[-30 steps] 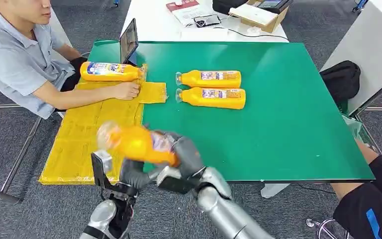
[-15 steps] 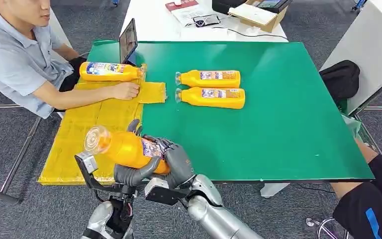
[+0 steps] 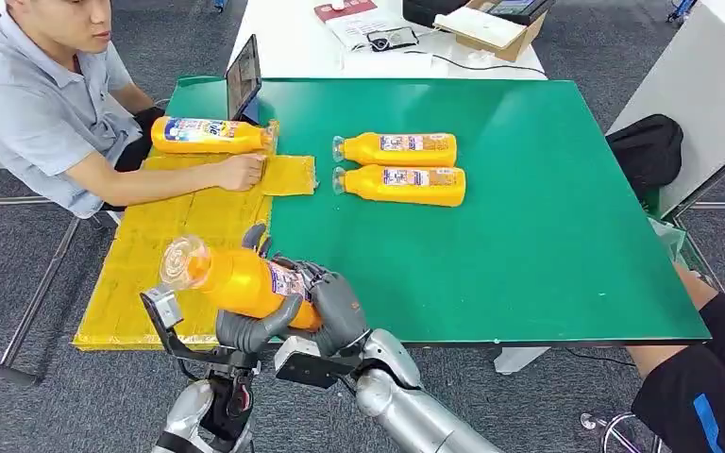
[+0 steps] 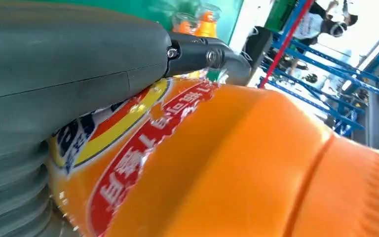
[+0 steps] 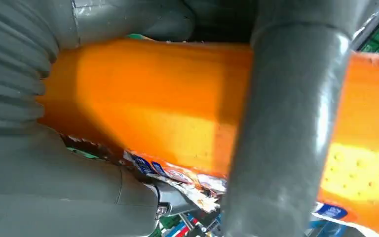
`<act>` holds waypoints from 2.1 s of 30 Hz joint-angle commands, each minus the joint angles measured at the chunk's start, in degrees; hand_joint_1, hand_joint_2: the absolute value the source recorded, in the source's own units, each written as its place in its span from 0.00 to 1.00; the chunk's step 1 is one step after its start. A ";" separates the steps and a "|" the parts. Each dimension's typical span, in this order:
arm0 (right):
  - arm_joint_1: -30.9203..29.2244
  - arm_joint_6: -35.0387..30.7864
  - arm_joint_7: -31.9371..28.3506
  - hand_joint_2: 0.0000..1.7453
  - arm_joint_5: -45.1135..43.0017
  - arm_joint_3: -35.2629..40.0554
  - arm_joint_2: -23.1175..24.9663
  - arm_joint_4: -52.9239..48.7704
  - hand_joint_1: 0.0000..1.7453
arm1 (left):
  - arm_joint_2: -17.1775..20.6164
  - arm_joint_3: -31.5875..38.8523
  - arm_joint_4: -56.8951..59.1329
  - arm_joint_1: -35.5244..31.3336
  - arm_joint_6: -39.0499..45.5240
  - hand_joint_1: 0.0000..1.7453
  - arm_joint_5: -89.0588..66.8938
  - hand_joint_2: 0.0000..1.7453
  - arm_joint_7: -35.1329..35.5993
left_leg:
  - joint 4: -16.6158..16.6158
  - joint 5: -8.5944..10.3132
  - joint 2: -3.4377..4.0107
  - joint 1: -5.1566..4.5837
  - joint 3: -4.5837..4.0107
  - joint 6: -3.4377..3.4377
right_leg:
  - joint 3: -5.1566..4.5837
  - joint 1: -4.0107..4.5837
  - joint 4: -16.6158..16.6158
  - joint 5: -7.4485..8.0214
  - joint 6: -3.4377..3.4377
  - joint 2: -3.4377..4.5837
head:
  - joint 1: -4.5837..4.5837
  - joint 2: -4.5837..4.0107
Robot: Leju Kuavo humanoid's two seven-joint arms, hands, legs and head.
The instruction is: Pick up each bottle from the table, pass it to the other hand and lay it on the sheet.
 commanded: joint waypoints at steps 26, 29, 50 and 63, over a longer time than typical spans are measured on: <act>12.93 -16.59 -2.32 0.00 -1.89 -1.02 -3.61 -28.27 0.00 | 9.90 -2.99 44.21 -32.98 38.09 0.90 -58.89 1.00 8.64 | -0.07 0.04 -0.37 0.04 0.22 -0.09 | 0.31 0.06 -0.01 -0.09 -0.13 -0.33 | 0.00 0.00; 12.17 -15.08 -2.32 0.00 -5.34 -1.88 -3.40 -26.28 0.00 | 10.78 -3.80 52.77 -39.47 32.96 0.94 -67.56 1.00 15.38 | -0.03 0.09 -0.27 0.06 0.18 -0.08 | 0.25 0.08 0.02 -0.03 -0.12 -0.23 | 0.00 0.00; 9.82 -11.09 -2.32 0.00 -11.62 -2.78 -2.28 -19.28 0.00 | 11.56 4.63 61.69 -40.20 14.22 0.14 -69.69 1.00 20.01 | -0.06 0.02 0.19 0.04 0.29 -0.10 | 0.25 0.06 0.01 0.09 -0.25 0.16 | 0.02 0.00; 7.42 -11.28 -2.32 0.00 -14.47 -2.04 -3.21 -16.50 0.00 | 9.08 16.09 58.21 -35.37 -1.21 0.00 -55.20 1.00 5.86 | -0.17 0.08 -0.13 0.02 0.65 -0.09 | 0.73 0.02 -0.10 -0.02 -0.15 -0.01 | 0.00 0.00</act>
